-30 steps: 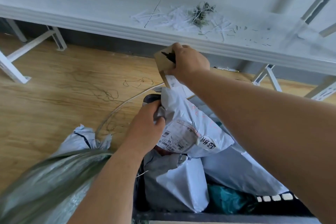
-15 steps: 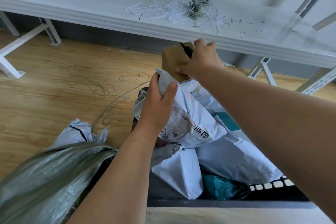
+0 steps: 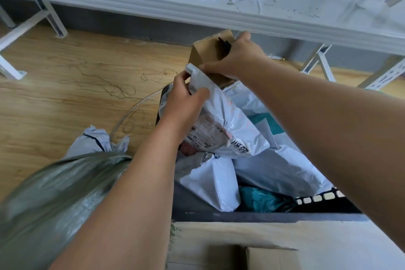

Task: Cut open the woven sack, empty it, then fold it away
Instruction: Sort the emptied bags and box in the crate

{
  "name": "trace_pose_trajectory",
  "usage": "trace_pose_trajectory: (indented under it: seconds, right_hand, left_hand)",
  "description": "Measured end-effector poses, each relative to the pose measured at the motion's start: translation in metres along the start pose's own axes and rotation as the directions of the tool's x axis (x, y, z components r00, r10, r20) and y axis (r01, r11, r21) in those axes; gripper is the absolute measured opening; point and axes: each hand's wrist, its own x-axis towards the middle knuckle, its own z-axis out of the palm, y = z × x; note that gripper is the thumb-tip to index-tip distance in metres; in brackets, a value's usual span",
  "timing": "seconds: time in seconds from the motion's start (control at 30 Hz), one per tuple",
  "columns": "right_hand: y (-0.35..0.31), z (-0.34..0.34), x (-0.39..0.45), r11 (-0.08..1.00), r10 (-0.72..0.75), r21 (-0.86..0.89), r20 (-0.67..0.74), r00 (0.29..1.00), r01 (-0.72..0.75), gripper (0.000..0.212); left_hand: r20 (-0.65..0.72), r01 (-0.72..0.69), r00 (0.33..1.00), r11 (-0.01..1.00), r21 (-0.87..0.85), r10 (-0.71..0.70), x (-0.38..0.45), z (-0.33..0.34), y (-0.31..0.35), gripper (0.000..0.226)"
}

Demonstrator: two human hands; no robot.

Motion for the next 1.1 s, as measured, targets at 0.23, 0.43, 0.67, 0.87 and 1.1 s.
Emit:
trace_pose_trajectory:
  seconds: [0.23,0.43,0.67,0.87,1.1]
  right_hand:
    - [0.032,-0.019,-0.033,0.907,0.070,0.422,-0.147,0.987,-0.002,0.071]
    - [0.069,-0.035,-0.070,0.785,0.149,0.619,-0.231,0.962,0.027,0.076]
    - [0.072,-0.042,-0.071,0.749,0.143,0.660,-0.246,0.959,0.058,0.088]
    - [0.073,-0.034,-0.073,0.724,0.129,0.689,-0.193,0.973,0.040,0.079]
    - [0.082,-0.025,-0.075,0.733,0.119,0.680,-0.160,0.980,0.022,0.078]
  left_hand:
    - [0.190,-0.093,0.982,0.879,0.468,0.002,-0.004,-0.026,-0.012,0.088]
    - [-0.161,-0.015,0.981,0.865,0.502,0.110,0.002,-0.008,-0.002,0.083]
    - [-0.470,0.355,0.880,0.757,0.549,-0.072,0.012,-0.015,0.009,0.081]
    - [-0.421,0.354,0.905,0.647,0.675,-0.056,-0.001,-0.018,0.015,0.081]
    - [-0.508,0.392,0.858,0.539,0.746,0.078,-0.015,-0.034,0.032,0.087]
